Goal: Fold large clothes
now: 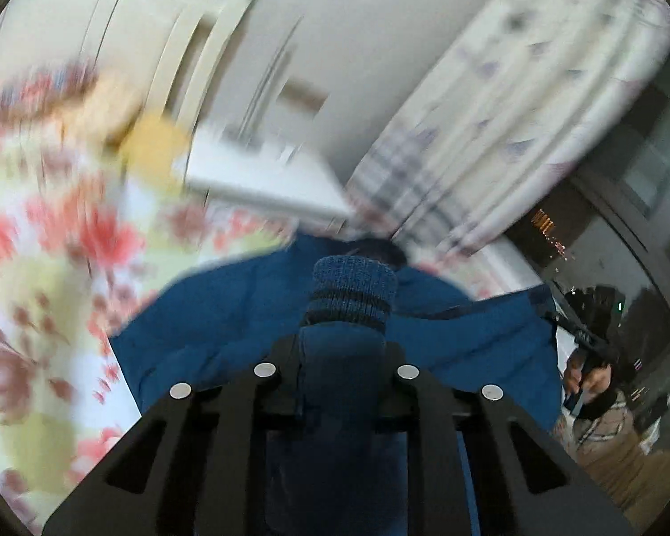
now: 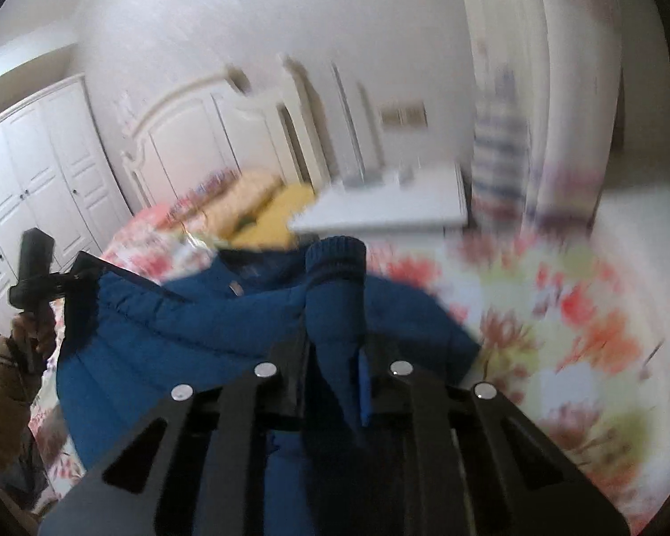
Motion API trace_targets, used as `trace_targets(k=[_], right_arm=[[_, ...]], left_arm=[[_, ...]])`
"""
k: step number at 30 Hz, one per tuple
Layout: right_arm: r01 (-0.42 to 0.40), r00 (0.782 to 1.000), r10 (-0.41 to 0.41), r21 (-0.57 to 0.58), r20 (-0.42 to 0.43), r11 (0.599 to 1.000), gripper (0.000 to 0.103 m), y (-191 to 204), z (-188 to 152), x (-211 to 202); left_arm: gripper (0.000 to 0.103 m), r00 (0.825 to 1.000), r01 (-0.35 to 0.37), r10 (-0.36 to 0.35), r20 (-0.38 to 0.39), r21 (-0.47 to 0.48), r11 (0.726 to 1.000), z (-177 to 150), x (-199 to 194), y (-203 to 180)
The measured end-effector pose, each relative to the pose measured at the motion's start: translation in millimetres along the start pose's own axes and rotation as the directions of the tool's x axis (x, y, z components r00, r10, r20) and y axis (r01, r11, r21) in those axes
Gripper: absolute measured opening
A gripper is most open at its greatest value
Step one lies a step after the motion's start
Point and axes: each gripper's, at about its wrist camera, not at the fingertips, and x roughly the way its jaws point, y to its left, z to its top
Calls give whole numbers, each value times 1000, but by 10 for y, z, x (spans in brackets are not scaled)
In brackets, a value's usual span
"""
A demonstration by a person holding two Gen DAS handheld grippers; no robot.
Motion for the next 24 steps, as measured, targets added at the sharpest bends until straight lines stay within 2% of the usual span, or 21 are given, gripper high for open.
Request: trace_targets(k=[3,5,6,8,11,13,14,16,18,20,21,22,23,24], right_arm=[[-1,997,4,-30,74,1000,15,190,476,-205],[62,994,-60,-17,87,998,16,195,833,-42],[105,992,-105,5,66,994,16,136,961,139],[171,985,-171,63,-3,983,16,-46,1055,543],[208,972,-188,149,-139,967,16,-319,828,1142],[279,940,-243,130,-242,951,16,-430,497,1543],[309,921,-267,113,-285,944,17,-482,309,1722],[295,931,-245,161,-269,942,18,-542,151,1783],[294,933,-245,166,-262,941,19,-547,156,1762],[297,932,-241,189,-270,936,29,-596,125,1748],[301,931,-238,214,-278,929,42,-641,117,1738],[316,927,-243,246,-286,916,60,-688,122,1714],[317,930,-240,275,-279,908,66,-720,139,1636],[304,938,-232,285,-259,909,66,-732,154,1615]], left_arm=[[17,997,-12,7,73,68,998,406,-256,-311],[17,990,-96,89,108,68,993,749,-198,-329],[17,983,-158,152,106,58,986,909,-83,-280],[17,970,-237,236,61,21,971,1087,229,-91],[17,944,-324,322,-68,-25,946,985,844,277],[17,909,-398,389,-152,-34,917,686,1268,547],[17,899,-415,404,-171,-32,909,556,1392,639],[19,902,-407,383,-199,-104,907,340,1558,858],[21,915,-388,362,-181,-138,911,356,1504,930],[27,916,-382,350,-198,-154,911,352,1506,968],[34,914,-385,349,-208,-169,907,349,1496,999],[47,912,-392,352,-210,-197,899,357,1455,1035],[55,911,-399,358,-203,-222,890,370,1398,1048],[68,915,-401,370,-164,-256,879,383,1281,1042]])
